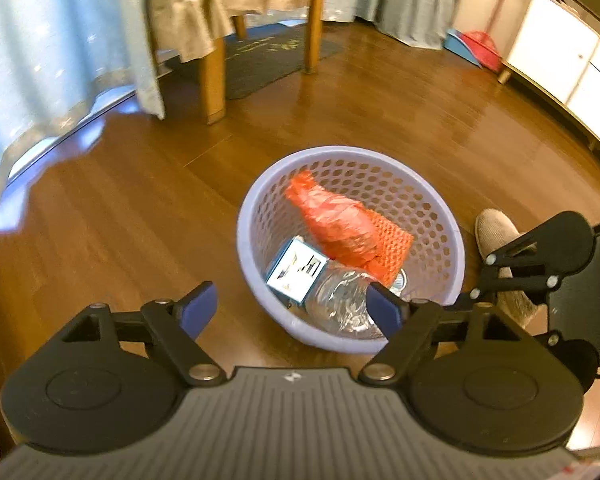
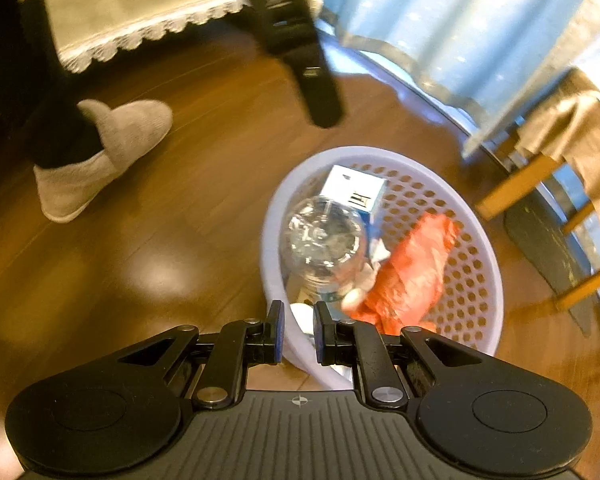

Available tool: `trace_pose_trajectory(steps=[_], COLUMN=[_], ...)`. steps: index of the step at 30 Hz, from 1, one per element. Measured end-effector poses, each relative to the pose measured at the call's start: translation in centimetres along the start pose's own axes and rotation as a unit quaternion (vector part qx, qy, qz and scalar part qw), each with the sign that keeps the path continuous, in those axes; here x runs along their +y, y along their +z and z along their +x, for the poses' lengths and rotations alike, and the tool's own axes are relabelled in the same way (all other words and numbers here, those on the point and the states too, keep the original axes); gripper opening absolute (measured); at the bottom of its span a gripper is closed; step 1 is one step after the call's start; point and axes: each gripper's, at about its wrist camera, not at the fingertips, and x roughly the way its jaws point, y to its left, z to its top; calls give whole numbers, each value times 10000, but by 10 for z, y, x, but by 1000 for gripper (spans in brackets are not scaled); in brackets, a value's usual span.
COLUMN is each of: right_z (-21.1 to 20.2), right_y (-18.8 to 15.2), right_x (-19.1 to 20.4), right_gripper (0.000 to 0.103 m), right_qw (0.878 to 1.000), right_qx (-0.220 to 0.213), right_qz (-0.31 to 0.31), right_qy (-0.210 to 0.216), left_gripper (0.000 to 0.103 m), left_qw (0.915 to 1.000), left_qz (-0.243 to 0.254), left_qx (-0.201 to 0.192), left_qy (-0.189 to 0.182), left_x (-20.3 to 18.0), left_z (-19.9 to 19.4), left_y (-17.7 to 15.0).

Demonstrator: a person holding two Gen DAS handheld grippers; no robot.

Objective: Collect trash
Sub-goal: 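Lower the basket to the floor with the right tool while withdrawing the left tool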

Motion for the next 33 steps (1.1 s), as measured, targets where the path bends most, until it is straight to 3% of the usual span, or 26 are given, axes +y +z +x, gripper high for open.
trace_pose_trajectory(steps=[9, 11, 13, 21, 28, 33], right_z=[-20, -25, -32, -58, -86, -108], right_y=[-3, -4, -5, -4, -8, -5], right_x=[-10, -12, -13, -10, -15, -16], right_gripper=[12, 19, 35, 37, 38, 40], right_qw=[9956, 9931, 9905, 9816, 9585, 9472], right_qx=[43, 17, -16, -159, -241, -368], right_qz=[912, 1155, 1357, 1859, 2768, 3082], right_qy=[-187, -205, -227, -395, -643, -803], left_gripper=[93, 96, 97, 99, 102, 102], left_qw=[9978, 9964, 9948, 9880, 9832, 9812], left_qz=[-563, -700, -865, -1316, -1472, -1506], left_qx=[-168, -245, -305, -522, -763, -883], left_qy=[321, 414, 445, 616, 763, 825], left_x=[-4, -7, -9, -20, -35, -48], left_z=[-19, -25, -30, -53, -73, -85], left_y=[-22, -26, -31, -46, -52, -54])
